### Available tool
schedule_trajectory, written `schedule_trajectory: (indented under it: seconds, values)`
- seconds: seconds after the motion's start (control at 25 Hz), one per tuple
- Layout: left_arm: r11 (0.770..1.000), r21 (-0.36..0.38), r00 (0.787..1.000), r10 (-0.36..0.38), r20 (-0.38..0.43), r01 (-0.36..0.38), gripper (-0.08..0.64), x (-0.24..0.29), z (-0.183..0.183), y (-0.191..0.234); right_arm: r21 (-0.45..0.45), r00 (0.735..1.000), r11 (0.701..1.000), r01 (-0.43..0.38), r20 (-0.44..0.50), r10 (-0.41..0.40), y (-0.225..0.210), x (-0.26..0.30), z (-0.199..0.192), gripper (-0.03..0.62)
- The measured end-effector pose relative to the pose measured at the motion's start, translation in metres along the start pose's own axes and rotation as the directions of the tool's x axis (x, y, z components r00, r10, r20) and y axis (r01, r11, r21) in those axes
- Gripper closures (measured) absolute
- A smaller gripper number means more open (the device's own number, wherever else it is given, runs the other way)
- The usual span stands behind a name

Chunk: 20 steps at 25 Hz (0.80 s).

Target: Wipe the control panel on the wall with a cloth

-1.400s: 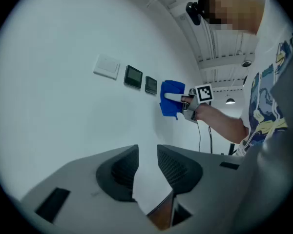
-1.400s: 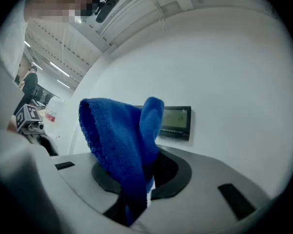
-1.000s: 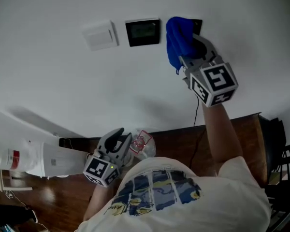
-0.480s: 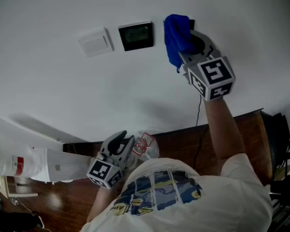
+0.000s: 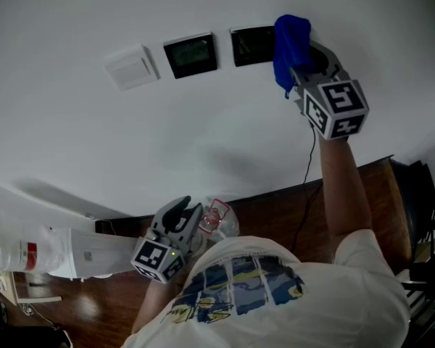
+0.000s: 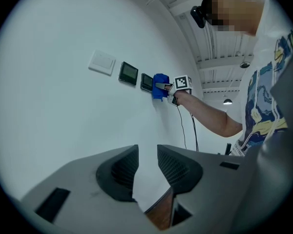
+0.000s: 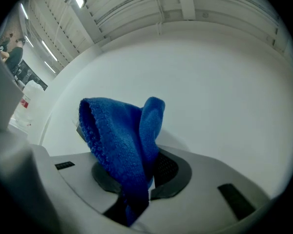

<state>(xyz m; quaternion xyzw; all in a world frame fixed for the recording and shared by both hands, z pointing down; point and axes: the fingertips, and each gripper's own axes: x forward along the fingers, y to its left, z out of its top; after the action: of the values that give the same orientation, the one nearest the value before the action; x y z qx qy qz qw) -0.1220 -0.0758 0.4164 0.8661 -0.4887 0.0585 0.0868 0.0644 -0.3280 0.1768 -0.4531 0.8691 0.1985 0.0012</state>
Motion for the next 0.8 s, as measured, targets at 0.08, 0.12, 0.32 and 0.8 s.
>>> schedule_trajectory:
  seconds: [0.08, 0.12, 0.32, 0.8]
  values:
    - [1.000, 0.000, 1.000, -0.002, 0.000, 0.002, 0.463, 0.001, 0.000, -0.002, 0.005, 1.000, 1.000, 0.006, -0.009, -0.006, -0.005, 0.001, -0.005, 0.497]
    - [1.000, -0.001, 1.000, 0.001, -0.003, -0.001, 0.463, 0.000, 0.000, -0.002, 0.005, 1.000, 1.000, 0.005, -0.012, -0.005, -0.006, 0.003, -0.007, 0.497]
    - [1.000, 0.004, 1.000, 0.017, -0.004, -0.017, 0.463, -0.004, -0.002, 0.003, -0.001, 1.000, 1.000, -0.005, -0.004, 0.005, -0.007, 0.003, -0.007, 0.497]
    - [1.000, -0.004, 1.000, 0.016, -0.001, -0.016, 0.463, -0.007, -0.003, 0.005, -0.064, 0.978, 0.983, -0.174, 0.103, 0.180, 0.096, -0.001, 0.041, 0.497]
